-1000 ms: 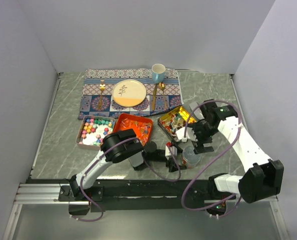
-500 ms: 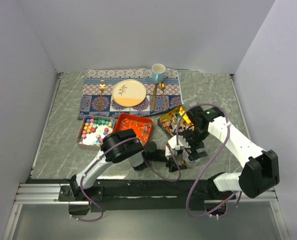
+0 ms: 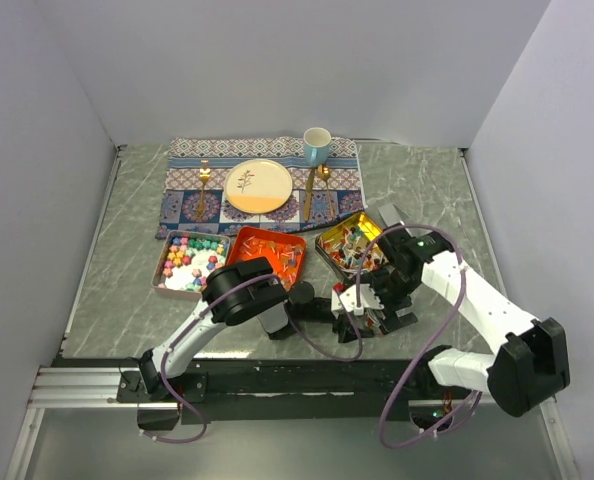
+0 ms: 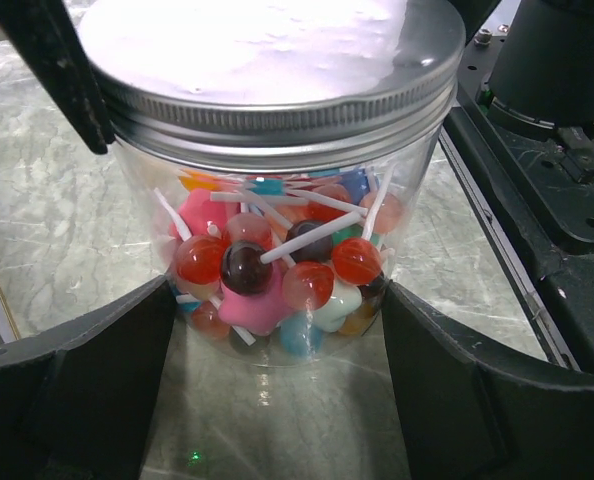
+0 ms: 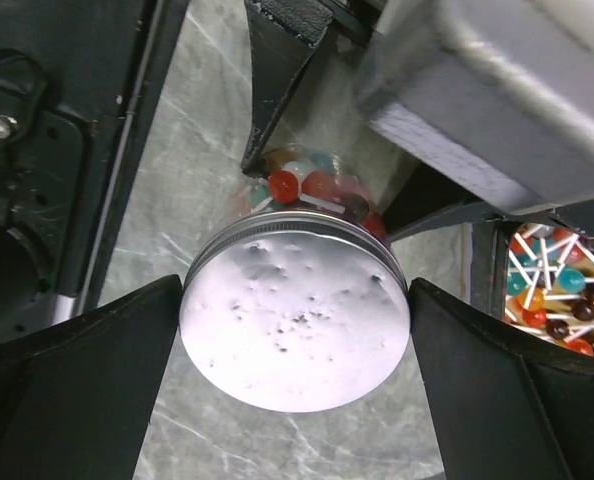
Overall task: Pack the candies
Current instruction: Screw the bottle lid onto the packing bottle.
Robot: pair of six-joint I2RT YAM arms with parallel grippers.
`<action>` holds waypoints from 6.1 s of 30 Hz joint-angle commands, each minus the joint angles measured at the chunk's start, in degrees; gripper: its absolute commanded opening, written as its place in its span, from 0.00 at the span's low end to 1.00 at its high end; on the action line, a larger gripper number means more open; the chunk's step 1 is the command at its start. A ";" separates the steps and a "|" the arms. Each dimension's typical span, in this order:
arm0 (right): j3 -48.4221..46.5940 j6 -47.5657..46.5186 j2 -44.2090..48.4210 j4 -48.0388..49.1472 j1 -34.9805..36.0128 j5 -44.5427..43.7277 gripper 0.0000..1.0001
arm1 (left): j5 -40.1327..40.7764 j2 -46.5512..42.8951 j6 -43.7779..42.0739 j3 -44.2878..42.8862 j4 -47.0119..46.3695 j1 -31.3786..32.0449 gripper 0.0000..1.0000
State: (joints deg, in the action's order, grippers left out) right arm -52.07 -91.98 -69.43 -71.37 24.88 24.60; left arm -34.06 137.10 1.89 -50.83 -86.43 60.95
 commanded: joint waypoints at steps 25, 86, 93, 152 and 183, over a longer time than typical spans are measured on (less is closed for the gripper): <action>6.55 3.12 2.63 -7.13 -12.32 -7.20 1.00 | -0.03 6.25 -4.51 4.76 -6.20 -2.24 0.96; 7.25 7.26 4.74 5.36 -7.92 -6.84 1.00 | -13.74 2.73 5.93 5.39 -3.65 -0.92 0.01; 7.60 9.72 4.48 5.55 -7.92 -6.85 1.00 | -13.05 4.85 8.39 4.95 -6.99 -1.71 0.01; 1.45 1.10 5.62 -11.24 -5.11 -2.27 1.00 | -8.39 11.96 20.70 1.43 -4.36 -4.17 0.01; -3.13 -18.99 12.46 -11.24 -15.66 2.03 1.00 | -9.18 12.58 18.76 0.73 -0.75 -3.12 0.01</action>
State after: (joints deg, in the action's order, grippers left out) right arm -56.84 -100.77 -58.78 -76.12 7.09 24.45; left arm -44.60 139.22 11.25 -54.74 -86.61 58.17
